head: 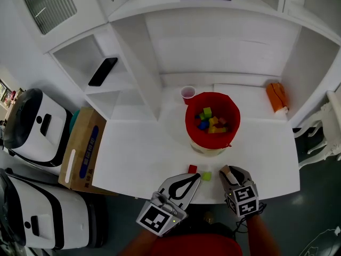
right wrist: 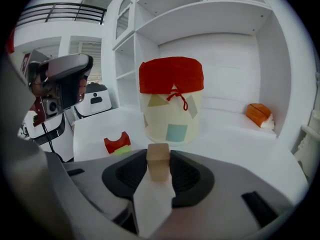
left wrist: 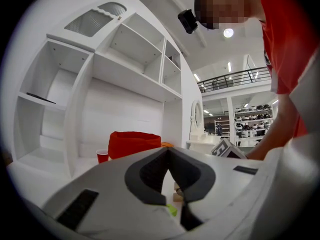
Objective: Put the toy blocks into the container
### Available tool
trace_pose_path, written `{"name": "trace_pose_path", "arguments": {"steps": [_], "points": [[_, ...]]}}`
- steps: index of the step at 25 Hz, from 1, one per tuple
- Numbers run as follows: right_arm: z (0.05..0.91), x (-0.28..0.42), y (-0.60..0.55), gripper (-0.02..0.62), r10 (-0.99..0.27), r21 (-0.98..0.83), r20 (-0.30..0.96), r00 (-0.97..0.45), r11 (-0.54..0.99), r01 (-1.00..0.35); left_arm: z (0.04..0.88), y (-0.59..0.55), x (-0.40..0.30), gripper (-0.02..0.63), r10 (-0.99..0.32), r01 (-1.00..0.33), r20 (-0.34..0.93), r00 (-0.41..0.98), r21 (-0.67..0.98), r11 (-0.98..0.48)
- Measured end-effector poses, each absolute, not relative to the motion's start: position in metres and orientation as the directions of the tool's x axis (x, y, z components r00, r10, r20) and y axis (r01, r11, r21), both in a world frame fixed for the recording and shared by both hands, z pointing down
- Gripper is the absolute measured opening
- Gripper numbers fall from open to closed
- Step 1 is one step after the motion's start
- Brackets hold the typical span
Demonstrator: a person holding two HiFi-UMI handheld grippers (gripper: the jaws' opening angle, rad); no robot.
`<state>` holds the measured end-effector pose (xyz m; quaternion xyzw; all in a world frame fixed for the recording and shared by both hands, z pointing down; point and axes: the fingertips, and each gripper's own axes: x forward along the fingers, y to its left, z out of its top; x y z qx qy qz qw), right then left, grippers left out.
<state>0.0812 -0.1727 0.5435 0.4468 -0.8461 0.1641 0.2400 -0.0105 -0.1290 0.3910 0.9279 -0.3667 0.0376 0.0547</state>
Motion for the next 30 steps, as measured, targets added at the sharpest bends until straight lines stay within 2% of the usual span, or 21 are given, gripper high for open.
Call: {"name": "trace_pose_path", "arguments": {"steps": [5,13,17,23,25,26,30], "points": [[0.520,0.087,-0.167,0.152,-0.708,-0.120,0.484,-0.514,0.528,-0.841,0.395,-0.132,-0.008,0.015,-0.667,-0.677,0.116,0.736,0.083,-0.731],[0.350,0.087,-0.182,0.152,-0.793,-0.154,0.166,-0.586,0.566,-0.810,0.399,-0.136,-0.012,0.015,-0.667,-0.676,0.111,0.737,0.108,-0.729],[0.300,0.075,-0.211,0.152,-0.794,-0.138,0.065,-0.605,0.593,-0.793,0.401,-0.139,-0.013,0.015,-0.667,-0.676,0.109,0.737,0.111,-0.729],[0.299,0.052,-0.262,0.154,-0.812,-0.101,0.094,-0.576,0.567,-0.817,0.398,-0.145,-0.021,0.015,-0.676,-0.684,0.105,0.730,0.110,-0.721],[0.310,0.047,-0.277,0.182,-0.817,-0.109,0.131,-0.561,0.551,-0.828,0.398,-0.147,-0.026,0.015,-0.682,-0.691,0.107,0.723,0.115,-0.714],[0.314,0.045,-0.282,0.221,-0.816,-0.115,0.143,-0.560,0.549,-0.828,0.398,-0.149,-0.028,0.015,-0.685,-0.694,0.109,0.720,0.118,-0.710],[0.308,0.040,-0.276,0.218,-0.808,-0.111,0.120,-0.577,0.567,-0.816,0.404,-0.151,-0.037,0.015,-0.693,-0.704,0.125,0.710,0.131,-0.698]]}}
